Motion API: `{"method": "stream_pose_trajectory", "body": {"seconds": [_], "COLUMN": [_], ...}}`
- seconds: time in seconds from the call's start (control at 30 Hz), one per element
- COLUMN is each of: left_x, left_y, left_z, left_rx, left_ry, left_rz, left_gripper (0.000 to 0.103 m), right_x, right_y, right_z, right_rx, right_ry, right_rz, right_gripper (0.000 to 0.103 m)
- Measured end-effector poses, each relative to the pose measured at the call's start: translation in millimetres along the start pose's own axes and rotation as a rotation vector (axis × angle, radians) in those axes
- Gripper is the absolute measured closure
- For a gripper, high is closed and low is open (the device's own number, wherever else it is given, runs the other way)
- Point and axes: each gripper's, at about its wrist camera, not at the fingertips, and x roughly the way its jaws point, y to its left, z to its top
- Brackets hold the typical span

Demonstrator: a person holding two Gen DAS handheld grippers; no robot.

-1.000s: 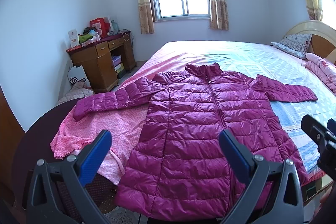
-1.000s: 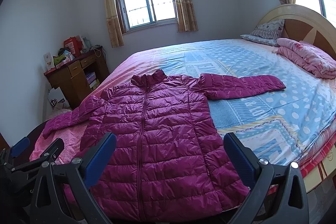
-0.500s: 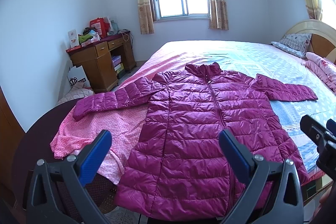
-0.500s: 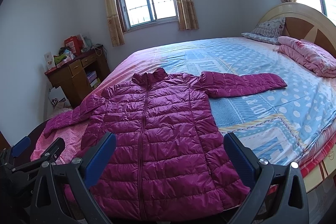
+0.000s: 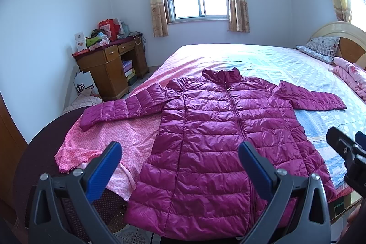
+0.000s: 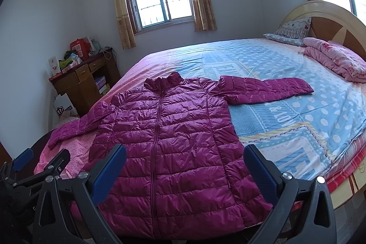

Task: Fold large clothes

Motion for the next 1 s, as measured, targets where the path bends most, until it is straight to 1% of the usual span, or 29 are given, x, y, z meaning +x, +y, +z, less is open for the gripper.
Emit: {"method": "stream_pose_trajectory", "body": {"seconds": [0.6, 1.0], "left_x": [0, 3], "left_y": [0, -1], "left_z": [0, -5], "left_rx": [0.001, 0.012], "left_ry": [0.001, 0.013], "left_rz": [0.001, -0.002], "left_gripper": [0.000, 0.000], "right_x": [5, 11], "right_y": [-4, -7], "right_z": [-2, -1], "right_rx": [0.013, 0.034], "right_ry": [0.018, 0.052], "right_rz": [0.005, 0.014], "right_gripper": [0.001, 0.001]}}
